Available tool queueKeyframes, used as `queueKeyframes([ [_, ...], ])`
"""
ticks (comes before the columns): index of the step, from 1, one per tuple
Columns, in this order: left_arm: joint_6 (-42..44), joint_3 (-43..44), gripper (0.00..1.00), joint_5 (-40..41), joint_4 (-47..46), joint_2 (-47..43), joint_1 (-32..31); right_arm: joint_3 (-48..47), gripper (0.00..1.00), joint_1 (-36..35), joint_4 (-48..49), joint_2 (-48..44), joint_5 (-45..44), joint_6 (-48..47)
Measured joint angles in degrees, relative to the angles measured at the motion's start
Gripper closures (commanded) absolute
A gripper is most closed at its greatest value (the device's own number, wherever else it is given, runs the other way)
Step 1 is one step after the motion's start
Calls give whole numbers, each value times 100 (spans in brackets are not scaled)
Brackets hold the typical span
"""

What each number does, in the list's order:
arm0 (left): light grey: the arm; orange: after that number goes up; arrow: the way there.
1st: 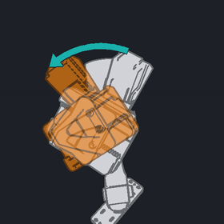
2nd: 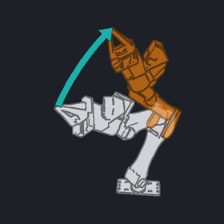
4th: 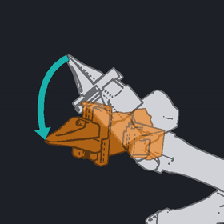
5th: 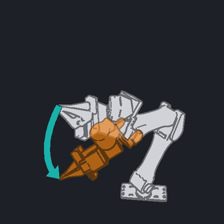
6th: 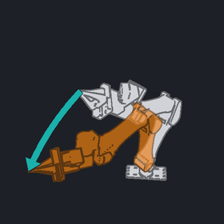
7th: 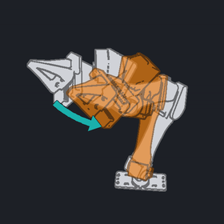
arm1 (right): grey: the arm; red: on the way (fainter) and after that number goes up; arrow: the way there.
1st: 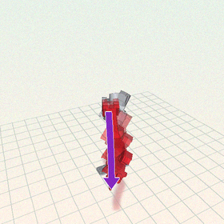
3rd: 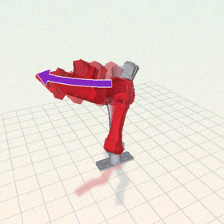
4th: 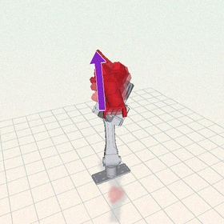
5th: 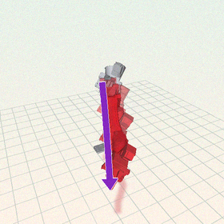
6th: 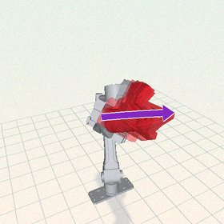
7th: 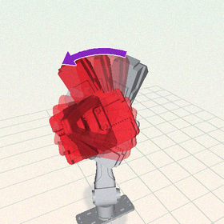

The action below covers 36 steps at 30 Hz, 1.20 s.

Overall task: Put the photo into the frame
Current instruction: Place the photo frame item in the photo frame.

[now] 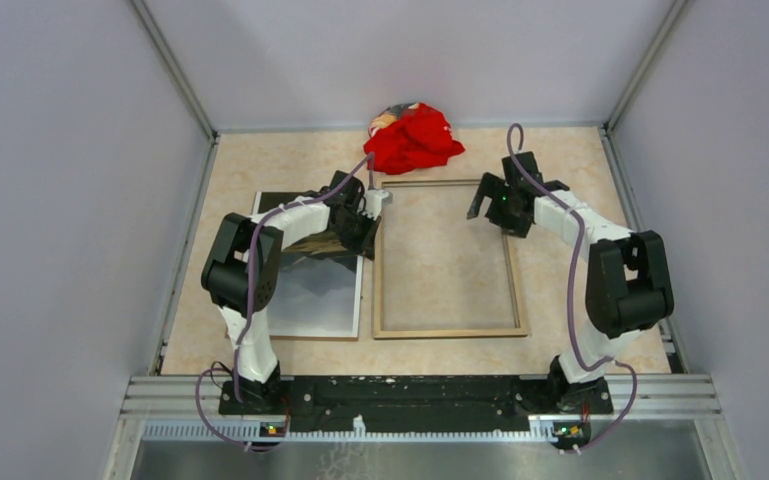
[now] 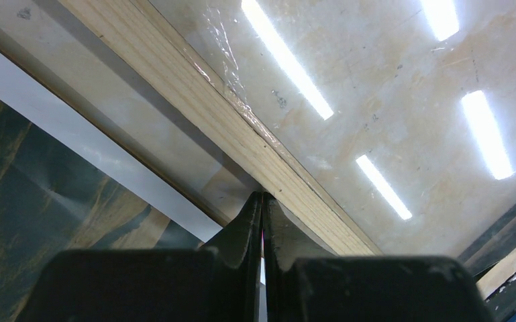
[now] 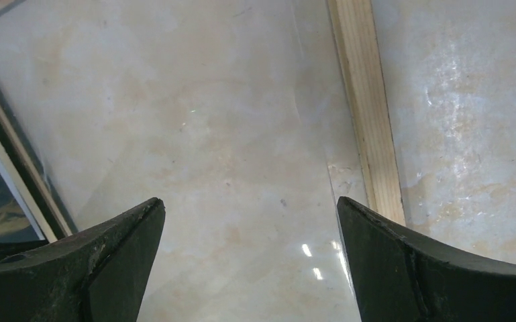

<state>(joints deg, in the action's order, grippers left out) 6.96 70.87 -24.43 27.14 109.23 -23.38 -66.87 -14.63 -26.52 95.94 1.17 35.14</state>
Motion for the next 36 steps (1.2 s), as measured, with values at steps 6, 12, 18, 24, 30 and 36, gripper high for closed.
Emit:
queueKeyframes([
  [6,24,0,93,-7,0,0,0,0,1,0,-31,37,-299,-70],
  [12,33,0,93,-7,0,0,-2,0,1,0,-68,149,-494,-111],
  [18,48,0,94,-11,0,0,0,-2,1,0,-101,273,-562,-114],
  [24,55,0,94,-11,0,0,0,-7,1,0,-105,308,-603,-114],
  [30,66,0,94,-15,-4,0,0,-122,1,13,-144,302,-614,-114],
  [36,63,-7,94,-24,-17,0,2,-42,1,205,-109,125,-549,-111],
])
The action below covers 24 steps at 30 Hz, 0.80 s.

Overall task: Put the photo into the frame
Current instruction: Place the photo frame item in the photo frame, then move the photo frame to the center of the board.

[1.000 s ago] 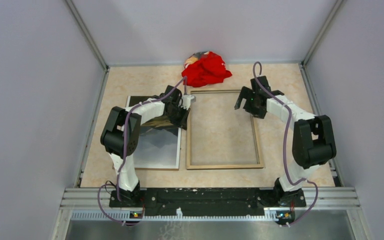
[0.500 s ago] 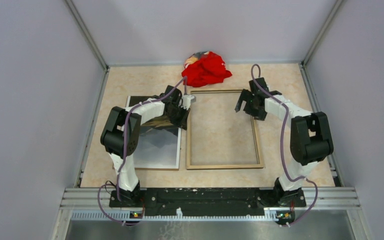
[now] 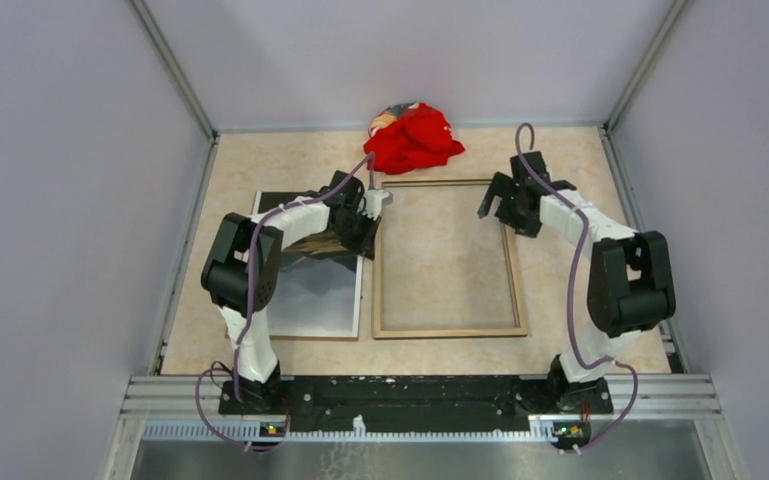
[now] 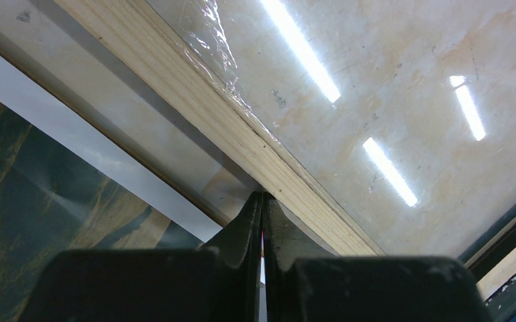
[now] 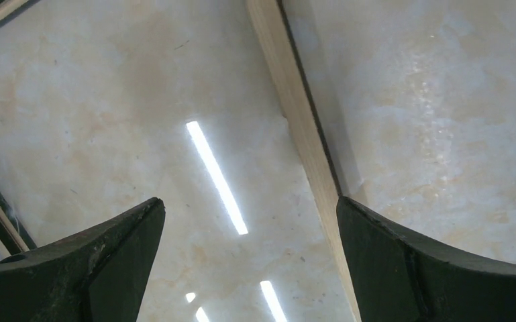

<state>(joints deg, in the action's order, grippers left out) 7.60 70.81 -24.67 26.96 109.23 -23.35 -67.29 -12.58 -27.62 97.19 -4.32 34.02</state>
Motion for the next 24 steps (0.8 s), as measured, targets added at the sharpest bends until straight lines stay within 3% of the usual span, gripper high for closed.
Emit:
queueKeyframes([
  [7,-20,4,94,11,-2,0,-22,468,1,496,83,-380,146,7],
  [20,-107,621,92,26,2,262,-551,616,1,509,0,-1123,205,7],
  [22,-107,774,87,28,26,330,-614,645,1,509,20,-1290,238,7],
  [24,-98,953,74,31,79,409,-638,739,1,501,48,-1510,352,31],
])
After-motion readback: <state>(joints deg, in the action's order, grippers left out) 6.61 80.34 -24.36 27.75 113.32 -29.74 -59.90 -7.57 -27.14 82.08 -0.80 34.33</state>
